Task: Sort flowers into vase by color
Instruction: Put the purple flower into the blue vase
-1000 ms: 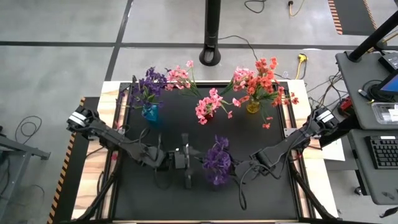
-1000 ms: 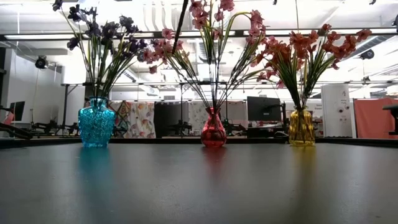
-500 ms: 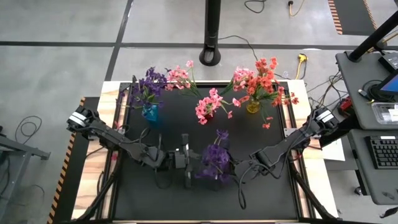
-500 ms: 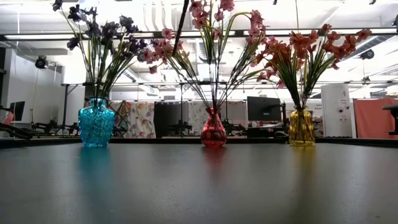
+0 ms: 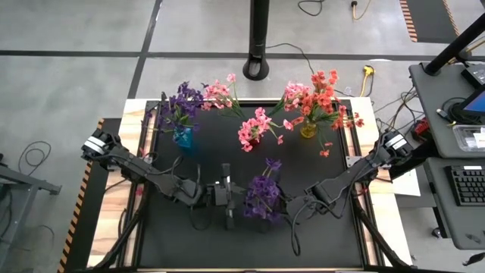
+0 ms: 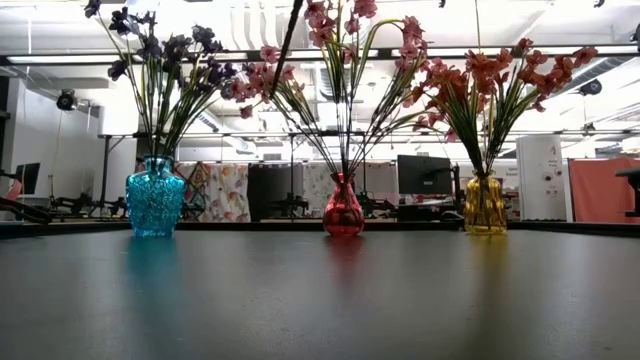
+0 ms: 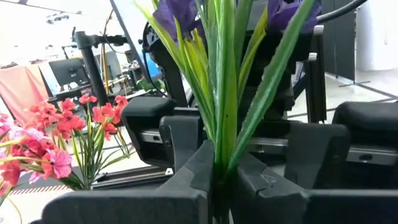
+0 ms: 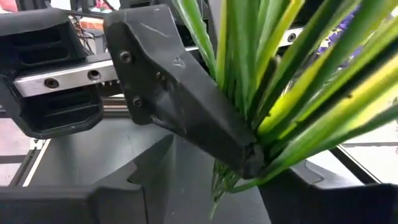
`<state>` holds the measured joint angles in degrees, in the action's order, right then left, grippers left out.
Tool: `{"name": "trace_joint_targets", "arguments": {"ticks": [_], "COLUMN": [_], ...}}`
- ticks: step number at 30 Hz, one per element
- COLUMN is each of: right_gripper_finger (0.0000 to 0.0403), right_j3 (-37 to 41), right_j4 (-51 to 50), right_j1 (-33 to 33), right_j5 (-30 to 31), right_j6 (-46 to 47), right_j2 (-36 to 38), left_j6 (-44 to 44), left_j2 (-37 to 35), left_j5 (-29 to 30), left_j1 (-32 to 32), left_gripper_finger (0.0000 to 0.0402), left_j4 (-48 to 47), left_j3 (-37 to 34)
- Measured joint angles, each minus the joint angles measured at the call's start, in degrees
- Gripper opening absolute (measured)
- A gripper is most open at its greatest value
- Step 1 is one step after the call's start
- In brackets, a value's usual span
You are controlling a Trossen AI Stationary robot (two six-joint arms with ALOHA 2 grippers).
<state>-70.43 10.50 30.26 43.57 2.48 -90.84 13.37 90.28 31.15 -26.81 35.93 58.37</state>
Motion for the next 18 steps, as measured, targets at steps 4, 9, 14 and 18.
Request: {"name": "trace_joint_targets", "arguments": {"ticks": [4, 9, 14, 18], "right_gripper_finger": [0.0210, 0.0226, 0.0237, 0.0244], "right_j3": [0.0, 0.0, 0.1, 0.1], "right_j4": [-0.9, -4.3, -9.5, -11.9], "right_j1": [0.5, 1.2, 1.5, 1.5], "right_j5": [0.0, 0.1, 0.0, 0.0], "right_j6": [0.1, 1.5, 3.9, 5.3], "right_j2": [0.4, 2.1, 3.9, 4.5], "left_j6": [0.1, 1.1, 2.5, 4.6], "left_j2": [-0.8, -4.6, -10.1, -16.2], "left_j5": [3.7, 8.4, 12.9, 19.2], "left_j1": [-0.5, -2.0, -3.6, -3.9], "left_gripper_finger": [0.0005, 0.0002, 0.0002, 0.0001], "left_j4": [-1.2, -3.5, -3.9, -4.0], "left_j3": [0.0, -1.8, -5.6, -10.6]}}
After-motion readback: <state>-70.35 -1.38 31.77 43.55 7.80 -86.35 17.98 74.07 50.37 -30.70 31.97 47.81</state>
